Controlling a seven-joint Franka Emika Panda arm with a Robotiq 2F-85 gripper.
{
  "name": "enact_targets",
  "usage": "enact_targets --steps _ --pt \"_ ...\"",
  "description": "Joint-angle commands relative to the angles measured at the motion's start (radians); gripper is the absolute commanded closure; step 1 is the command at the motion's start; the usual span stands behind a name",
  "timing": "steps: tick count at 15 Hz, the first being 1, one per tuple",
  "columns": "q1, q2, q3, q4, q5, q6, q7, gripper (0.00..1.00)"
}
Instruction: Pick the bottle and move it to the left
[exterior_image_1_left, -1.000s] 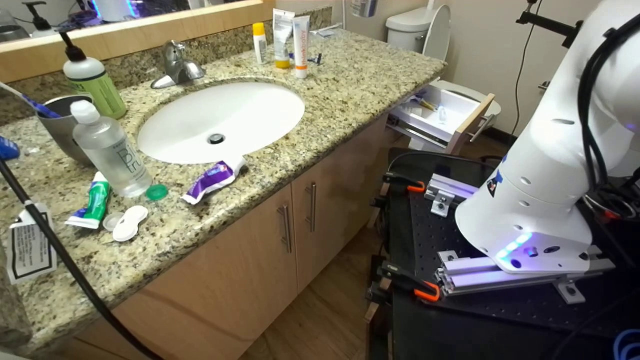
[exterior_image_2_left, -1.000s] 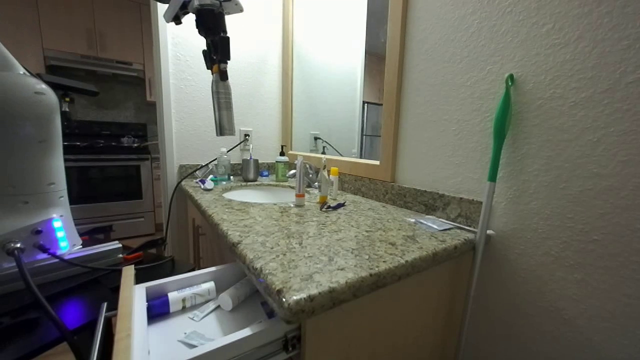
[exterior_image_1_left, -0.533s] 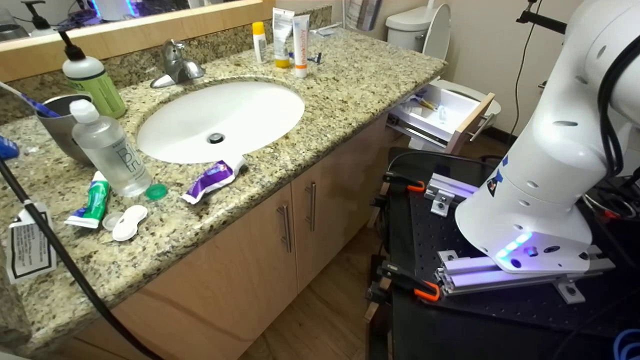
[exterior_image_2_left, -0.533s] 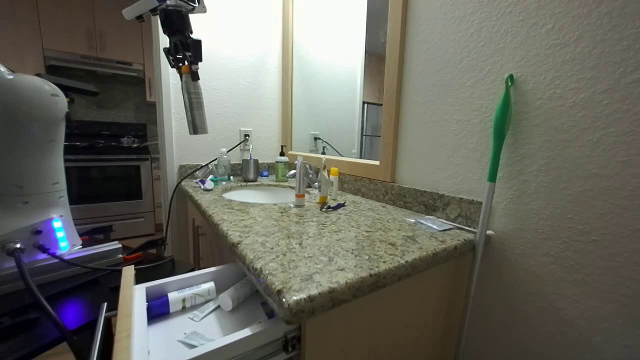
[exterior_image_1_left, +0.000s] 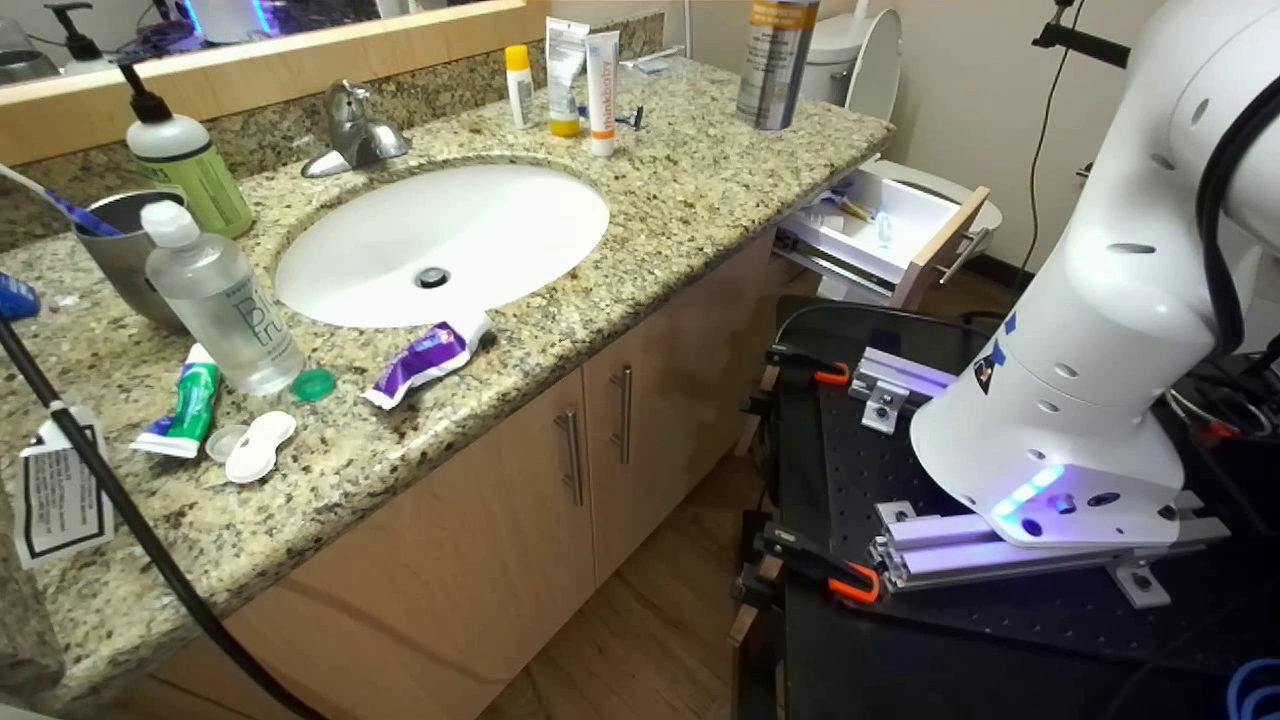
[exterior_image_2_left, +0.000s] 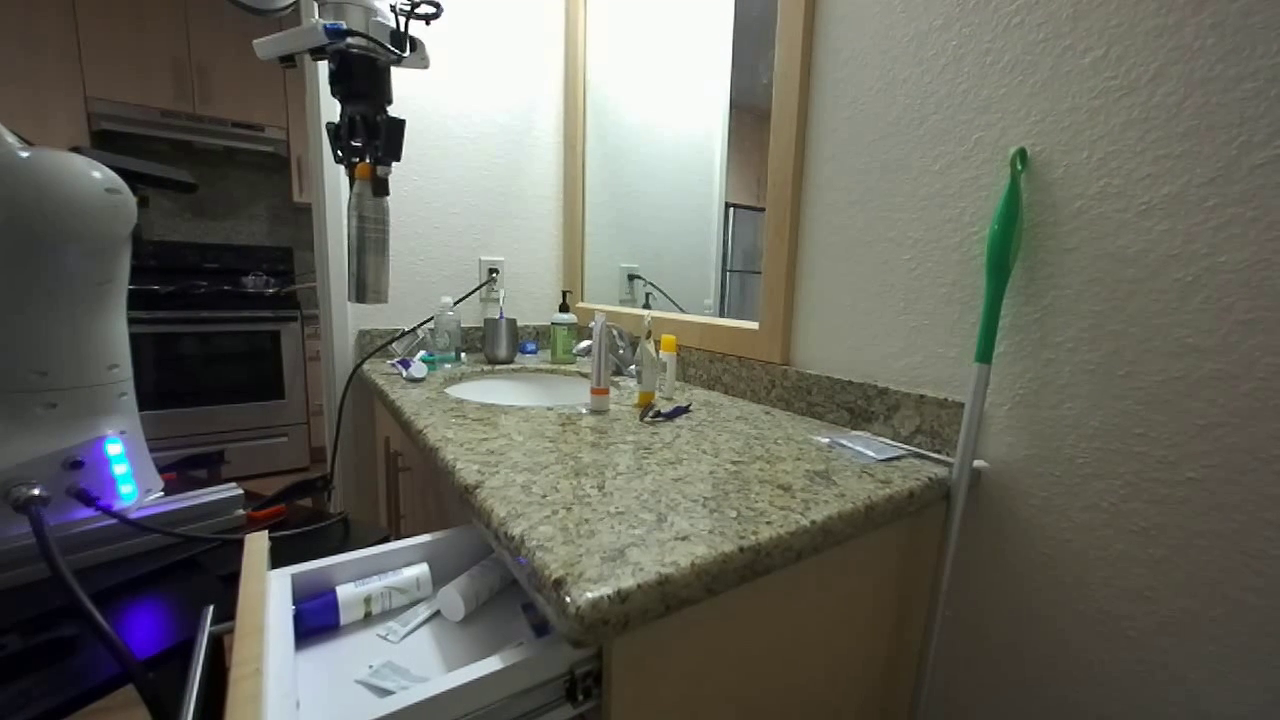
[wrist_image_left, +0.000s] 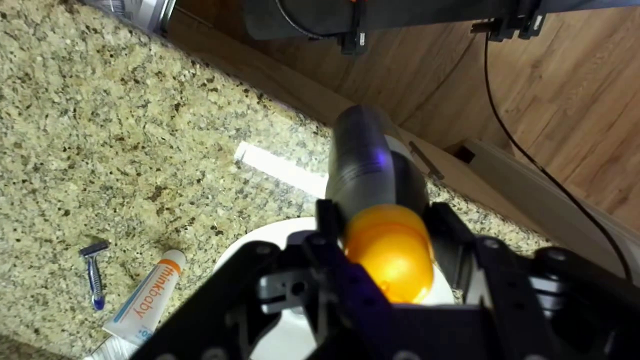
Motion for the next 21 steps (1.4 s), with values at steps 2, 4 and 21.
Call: enact_targets --steps 2,4,21 --pt "-0.016 0.064 0.028 -0.040 -0.011 0.083 0.054 0.75" --pt "-0.018 0.106 0.060 -0.079 -0.022 0.158 0.116 0.75" --pt "-0.059 0.379 0.134 -0.162 0.045 0.526 0.293 0.75"
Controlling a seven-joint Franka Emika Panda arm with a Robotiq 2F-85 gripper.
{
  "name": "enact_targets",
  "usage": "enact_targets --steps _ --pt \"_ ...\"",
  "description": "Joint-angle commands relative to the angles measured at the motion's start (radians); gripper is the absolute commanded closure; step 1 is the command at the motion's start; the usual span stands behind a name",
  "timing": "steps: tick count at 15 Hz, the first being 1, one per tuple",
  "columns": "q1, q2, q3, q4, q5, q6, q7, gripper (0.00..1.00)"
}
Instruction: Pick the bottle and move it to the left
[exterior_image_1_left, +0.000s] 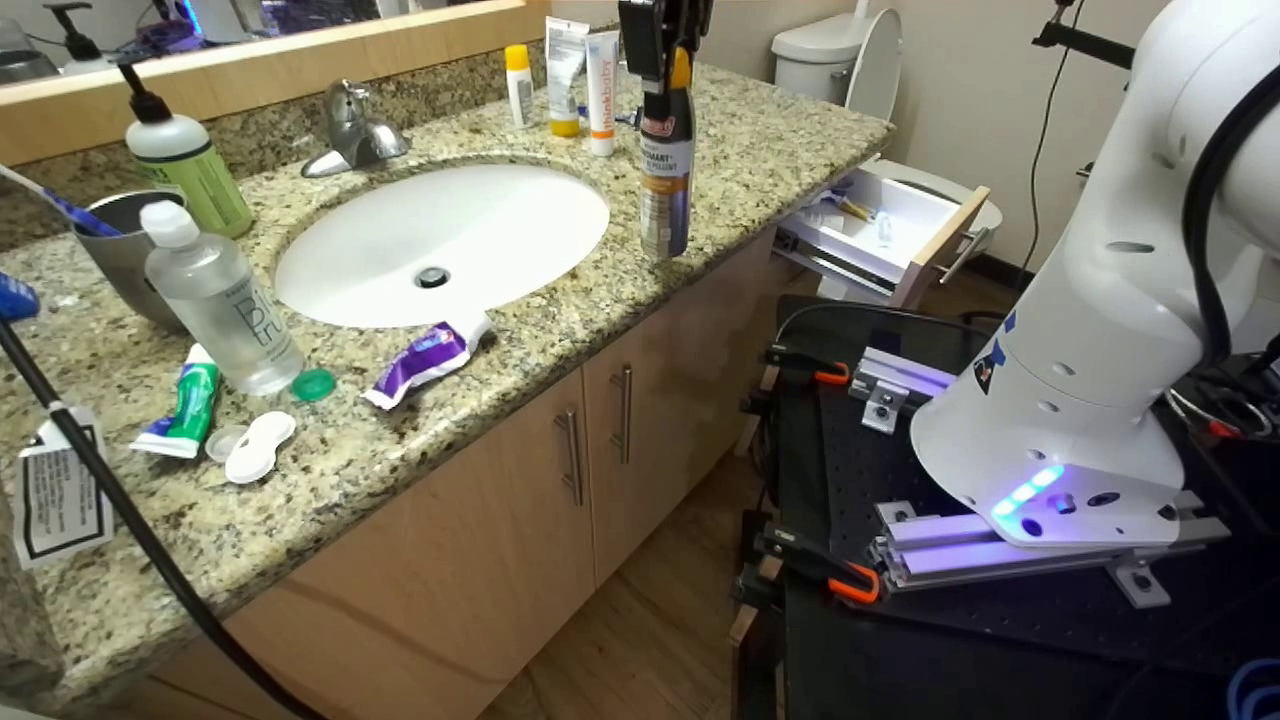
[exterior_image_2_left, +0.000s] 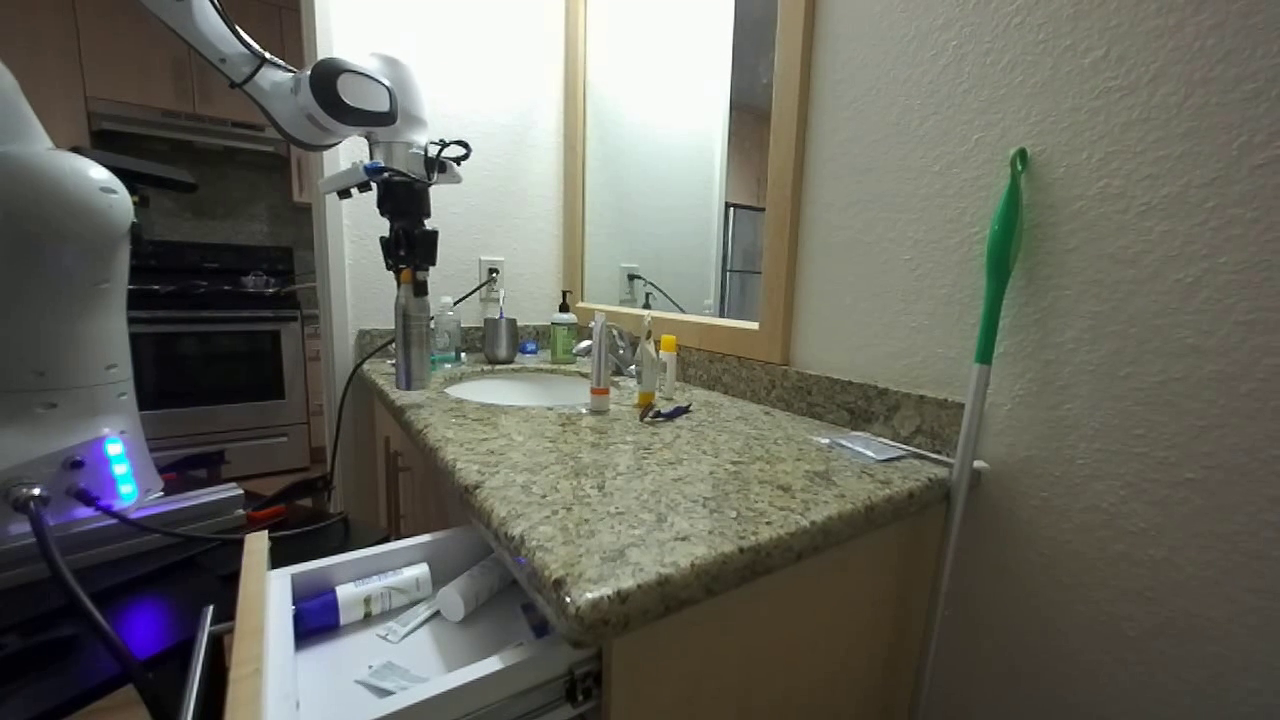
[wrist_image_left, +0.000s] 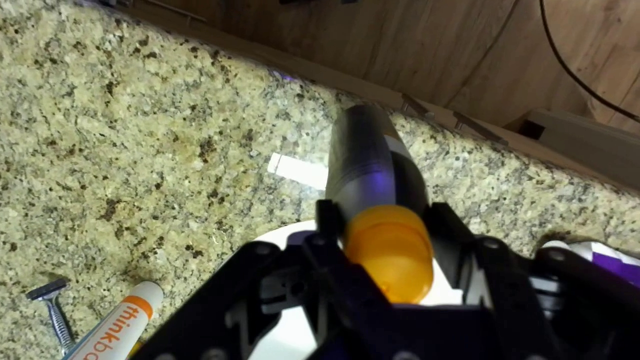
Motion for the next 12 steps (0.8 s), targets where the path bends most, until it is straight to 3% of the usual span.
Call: enact_targets --steps 1,12 --pt "-0.025 0.032 -0.001 -0.002 0.041 0.073 0.019 0.75" --pt "-0.054 0.079 0.028 -0.029 0.008 0.170 0.101 0.75"
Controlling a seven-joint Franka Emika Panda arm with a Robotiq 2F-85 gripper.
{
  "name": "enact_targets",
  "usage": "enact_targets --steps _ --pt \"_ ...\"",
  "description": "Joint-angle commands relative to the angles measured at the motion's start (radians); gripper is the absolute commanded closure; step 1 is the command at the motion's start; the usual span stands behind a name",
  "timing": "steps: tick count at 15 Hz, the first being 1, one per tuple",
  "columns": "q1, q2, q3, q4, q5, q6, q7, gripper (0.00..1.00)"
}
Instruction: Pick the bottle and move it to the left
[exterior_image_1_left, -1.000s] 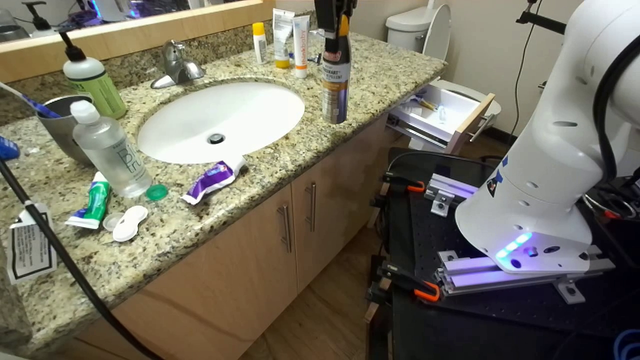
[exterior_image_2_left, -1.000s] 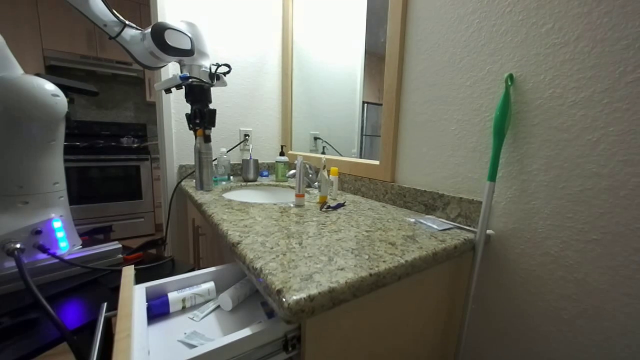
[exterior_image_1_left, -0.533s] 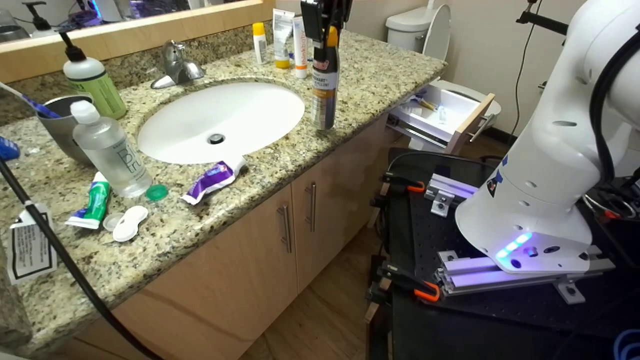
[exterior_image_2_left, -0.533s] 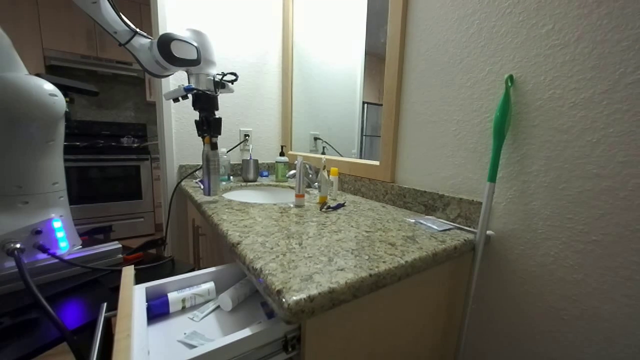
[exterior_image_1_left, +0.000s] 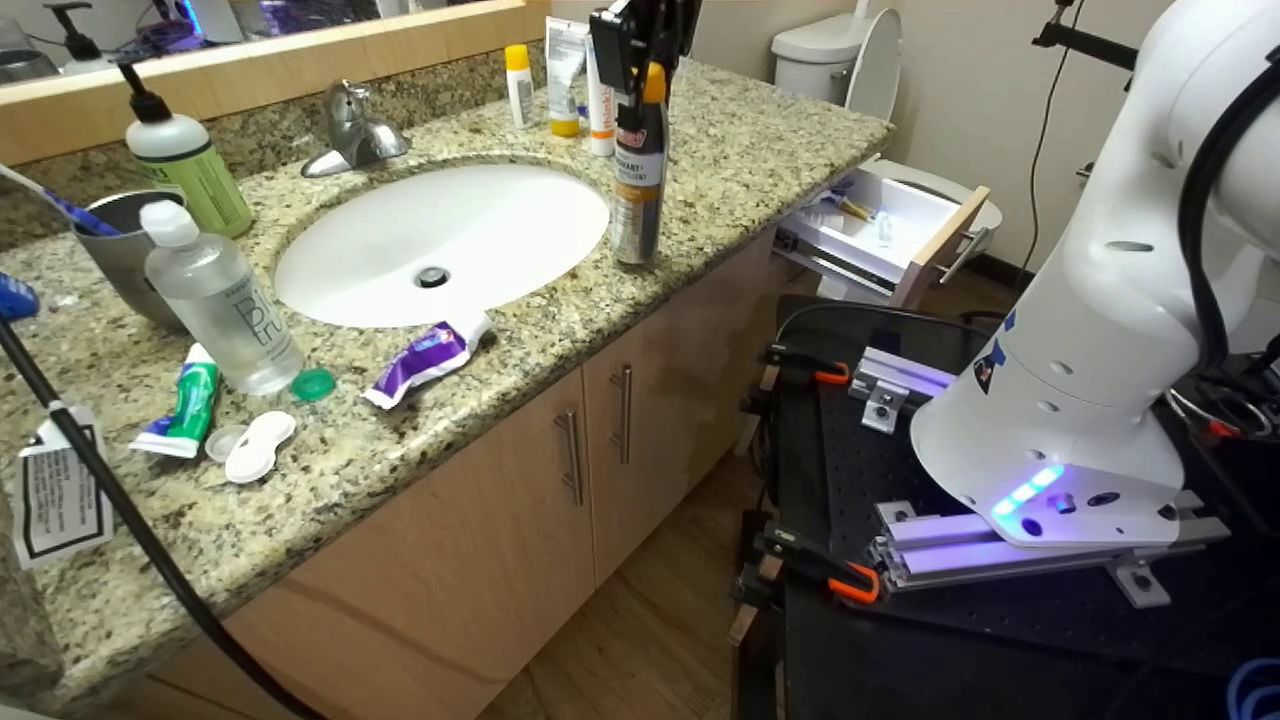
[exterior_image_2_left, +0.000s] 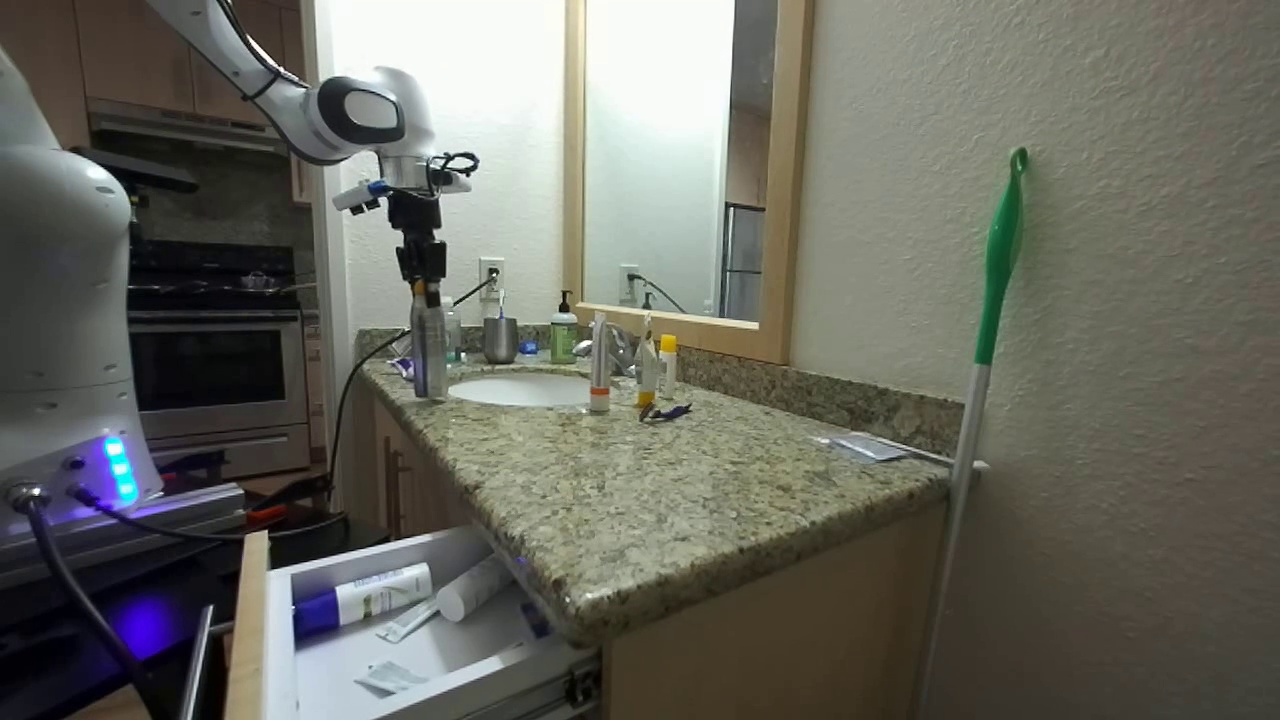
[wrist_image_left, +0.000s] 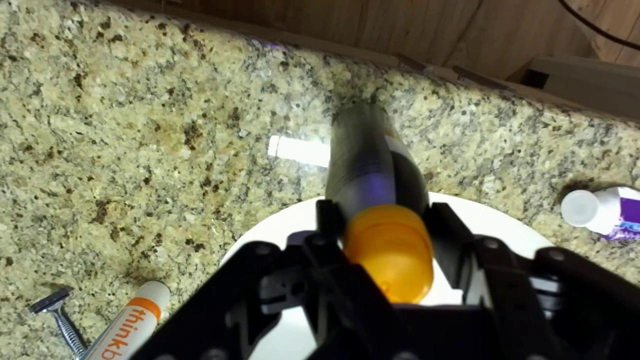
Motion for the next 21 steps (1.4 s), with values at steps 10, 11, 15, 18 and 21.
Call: enact_targets --steps 10,11,15,18,21 --pt "-0.044 0.025 0.042 -0.023 -0.055 0.037 0.053 0.18" --pt "-0.030 0.010 0.030 -0.015 -0.026 0.009 0.020 0.11" --pt "-0.004 -0.081 0.002 0.025 0.070 -0.150 -0.103 0.00" --pt "0.009 -0.233 -0.035 0.096 0.156 -0.374 -0.240 0.00" --pt "0.000 -0.238 -0.026 0.118 0.147 -0.382 -0.226 0.00"
